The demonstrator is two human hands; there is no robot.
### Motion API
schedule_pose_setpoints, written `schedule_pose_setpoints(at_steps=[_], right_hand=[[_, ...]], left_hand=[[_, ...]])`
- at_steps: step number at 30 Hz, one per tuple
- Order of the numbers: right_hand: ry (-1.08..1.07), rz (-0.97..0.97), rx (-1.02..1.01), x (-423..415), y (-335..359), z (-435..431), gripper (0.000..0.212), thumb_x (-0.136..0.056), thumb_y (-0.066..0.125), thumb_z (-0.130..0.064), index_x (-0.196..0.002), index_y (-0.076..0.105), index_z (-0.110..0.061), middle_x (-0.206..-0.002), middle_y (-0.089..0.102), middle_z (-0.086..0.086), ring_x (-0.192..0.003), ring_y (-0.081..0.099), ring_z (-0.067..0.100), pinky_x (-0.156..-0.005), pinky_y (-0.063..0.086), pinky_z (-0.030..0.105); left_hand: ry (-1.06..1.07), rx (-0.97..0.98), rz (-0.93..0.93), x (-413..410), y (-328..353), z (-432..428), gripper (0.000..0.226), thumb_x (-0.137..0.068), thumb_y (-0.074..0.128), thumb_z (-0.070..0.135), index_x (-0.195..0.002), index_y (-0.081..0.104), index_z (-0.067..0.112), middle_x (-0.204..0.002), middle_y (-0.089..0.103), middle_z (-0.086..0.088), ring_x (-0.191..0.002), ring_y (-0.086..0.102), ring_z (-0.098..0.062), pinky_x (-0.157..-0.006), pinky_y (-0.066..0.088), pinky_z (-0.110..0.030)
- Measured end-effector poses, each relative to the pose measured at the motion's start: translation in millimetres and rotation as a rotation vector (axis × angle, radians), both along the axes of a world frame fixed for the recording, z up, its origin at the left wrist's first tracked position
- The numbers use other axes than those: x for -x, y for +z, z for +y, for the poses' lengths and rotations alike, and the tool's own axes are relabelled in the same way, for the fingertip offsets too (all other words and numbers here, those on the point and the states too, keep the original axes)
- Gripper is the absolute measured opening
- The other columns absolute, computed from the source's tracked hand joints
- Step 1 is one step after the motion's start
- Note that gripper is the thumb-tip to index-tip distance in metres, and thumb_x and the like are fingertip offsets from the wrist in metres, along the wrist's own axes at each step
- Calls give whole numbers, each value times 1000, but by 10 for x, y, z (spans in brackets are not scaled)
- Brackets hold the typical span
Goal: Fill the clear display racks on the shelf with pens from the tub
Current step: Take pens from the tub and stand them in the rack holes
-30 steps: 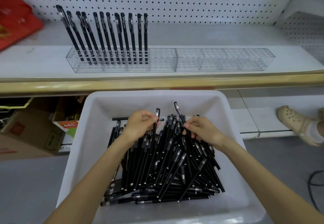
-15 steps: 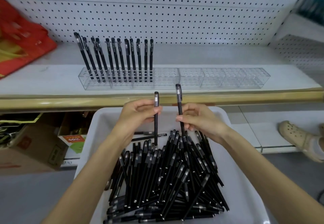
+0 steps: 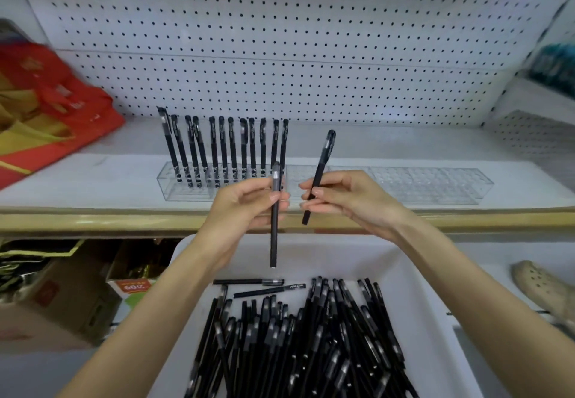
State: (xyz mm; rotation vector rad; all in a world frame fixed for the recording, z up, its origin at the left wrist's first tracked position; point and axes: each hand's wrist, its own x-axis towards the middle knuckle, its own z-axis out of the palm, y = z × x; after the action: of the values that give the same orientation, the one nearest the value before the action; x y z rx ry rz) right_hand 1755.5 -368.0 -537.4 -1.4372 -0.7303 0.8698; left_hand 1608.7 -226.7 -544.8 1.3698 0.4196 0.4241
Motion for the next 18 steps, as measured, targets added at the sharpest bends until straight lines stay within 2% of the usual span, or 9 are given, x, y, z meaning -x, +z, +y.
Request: schedule_pose_setpoints(at_steps=[3, 6, 8, 10, 13, 16, 18], right_hand=[[-52, -162, -1, -87, 110, 96, 11, -89, 60, 0, -95, 64, -8, -85, 69, 13, -68, 70, 18, -62, 55, 22], [-172, -333, 18, -237, 209, 216, 8, -84, 69, -6, -84, 63, -11, -78, 72, 6, -61, 66, 13, -53, 50, 22], [-245, -388, 14, -350, 267, 301, 9, -82, 72, -8, -80, 64, -12, -75, 73, -1, -67, 65, 11, -56, 52, 21], [-265, -377, -8, -445, 304, 382, 6, -82, 72, -6, -81, 67, -9, -72, 72, -4, -68, 67, 11, -62, 55, 23], [-275, -419, -15, -557, 303, 506, 6, -80, 73, -4, -82, 69, -7, -77, 72, 1, -65, 68, 10, -70, 58, 26], [-288, -478, -8, -613, 251, 631, 10, -80, 74, -4, -79, 68, -11, -86, 72, 11, -67, 67, 11, -73, 59, 29], [-302, -497, 1, -635, 193, 703, 9, -80, 74, -3, -83, 67, -8, -84, 71, 13, -68, 68, 14, -73, 59, 29]], left_hand=[[-17, -77, 18, -45, 106, 67, 27, -83, 66, 6, -99, 61, 27, -94, 75, 4, -90, 70, -9, -73, 53, -22], [3, -85, 29, -106, 181, 160, 35, -77, 72, 7, -106, 60, 24, -102, 73, 0, -95, 69, -12, -85, 52, -28], [8, -64, 23, -130, 187, 202, 36, -74, 74, 7, -103, 61, 23, -102, 73, -3, -96, 70, -16, -88, 53, -31], [13, -82, 36, -139, 163, 212, 35, -70, 78, 11, -99, 63, 23, -100, 74, -1, -95, 70, -16, -84, 53, -28], [16, -102, 58, -127, 98, 193, 26, -73, 76, 10, -95, 66, 21, -96, 74, 0, -93, 70, -15, -81, 51, -27], [29, -75, 52, -116, 28, 193, 21, -74, 74, 8, -93, 70, 16, -93, 75, -2, -93, 71, -21, -83, 53, -31], [48, -44, 51, -115, 0, 202, 18, -77, 72, 6, -92, 69, 16, -88, 75, 0, -90, 71, -22, -82, 54, -32]])
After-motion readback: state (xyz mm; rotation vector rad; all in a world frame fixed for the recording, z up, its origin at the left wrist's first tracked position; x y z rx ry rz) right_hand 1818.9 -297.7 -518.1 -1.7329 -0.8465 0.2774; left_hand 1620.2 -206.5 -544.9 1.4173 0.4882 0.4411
